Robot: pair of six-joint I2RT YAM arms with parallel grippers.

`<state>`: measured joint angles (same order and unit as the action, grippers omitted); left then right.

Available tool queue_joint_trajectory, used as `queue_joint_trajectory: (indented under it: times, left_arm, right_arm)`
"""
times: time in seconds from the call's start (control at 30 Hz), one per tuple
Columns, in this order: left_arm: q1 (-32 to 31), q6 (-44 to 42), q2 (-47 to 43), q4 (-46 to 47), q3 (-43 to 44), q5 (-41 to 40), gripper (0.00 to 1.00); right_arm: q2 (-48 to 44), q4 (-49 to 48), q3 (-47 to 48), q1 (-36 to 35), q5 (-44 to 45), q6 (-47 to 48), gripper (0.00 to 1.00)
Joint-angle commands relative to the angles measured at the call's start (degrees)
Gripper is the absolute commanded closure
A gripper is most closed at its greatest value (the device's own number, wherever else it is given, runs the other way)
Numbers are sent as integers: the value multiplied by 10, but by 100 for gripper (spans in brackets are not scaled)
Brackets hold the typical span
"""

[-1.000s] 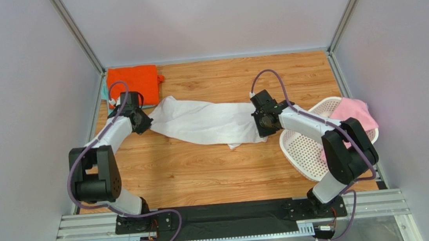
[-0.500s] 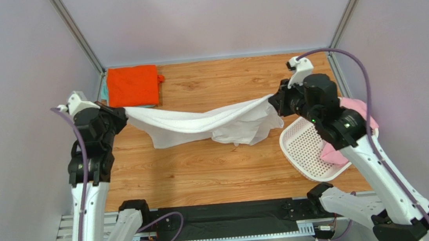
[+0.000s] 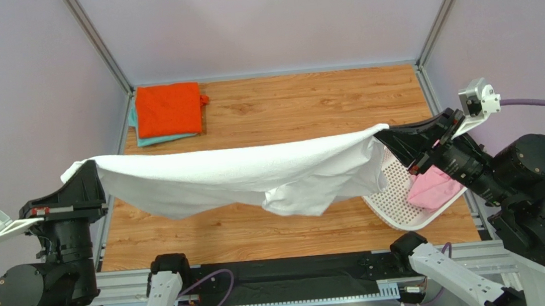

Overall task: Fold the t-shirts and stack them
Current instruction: Flatten the tshirt out

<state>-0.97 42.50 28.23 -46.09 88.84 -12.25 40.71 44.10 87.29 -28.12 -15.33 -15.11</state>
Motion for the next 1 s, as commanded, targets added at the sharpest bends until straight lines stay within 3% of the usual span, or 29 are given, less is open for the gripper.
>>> queue_joint_trajectory:
  times: [0.0,0.1,0.27,0.4,0.43,0.47,0.5,0.53,0.6,0.63,0.67,0.83,0.97]
  left_arm:
    - [4,-17,21,-63,-12,-15,100]
    - [4,-13,45,-63,-66,-29,100]
    - [4,-2,167,-19,-160,-76,100]
    - [4,2,351,30,-212,-91,96]
    - [4,-2,384,49,-217,-93,88]
    - [5,-22,417,77,-218,-73,75]
    - [6,-23,450,78,-203,-66,35]
    - [6,-26,513,73,-192,-58,1]
    - [7,-24,566,47,-147,-53,0]
    - [7,-23,601,31,-134,-51,0]
    - [6,-22,609,17,-128,-40,0]
    - [6,-15,558,20,-188,21,0]
    - [4,-19,479,38,-316,89,0]
  right_arm:
    - [16,20,-10,-3,-14,-28,100]
    - [59,20,-34,-3,23,-40,100]
    - [171,-7,-88,5,117,-47,100]
    - [309,-119,-178,66,63,-50,100]
    - [333,-135,-185,72,58,-47,98]
    - [360,-144,-186,75,58,-42,88]
    - [383,-153,-183,77,70,-30,80]
    - [430,-154,-170,78,79,-25,75]
    - [467,-123,-137,78,108,-15,37]
    - [483,-111,-108,79,110,-12,13]
    - [496,-100,-100,78,109,-10,0]
    - [462,-102,-126,54,94,-13,0]
    - [410,-141,-219,-6,83,-45,0]
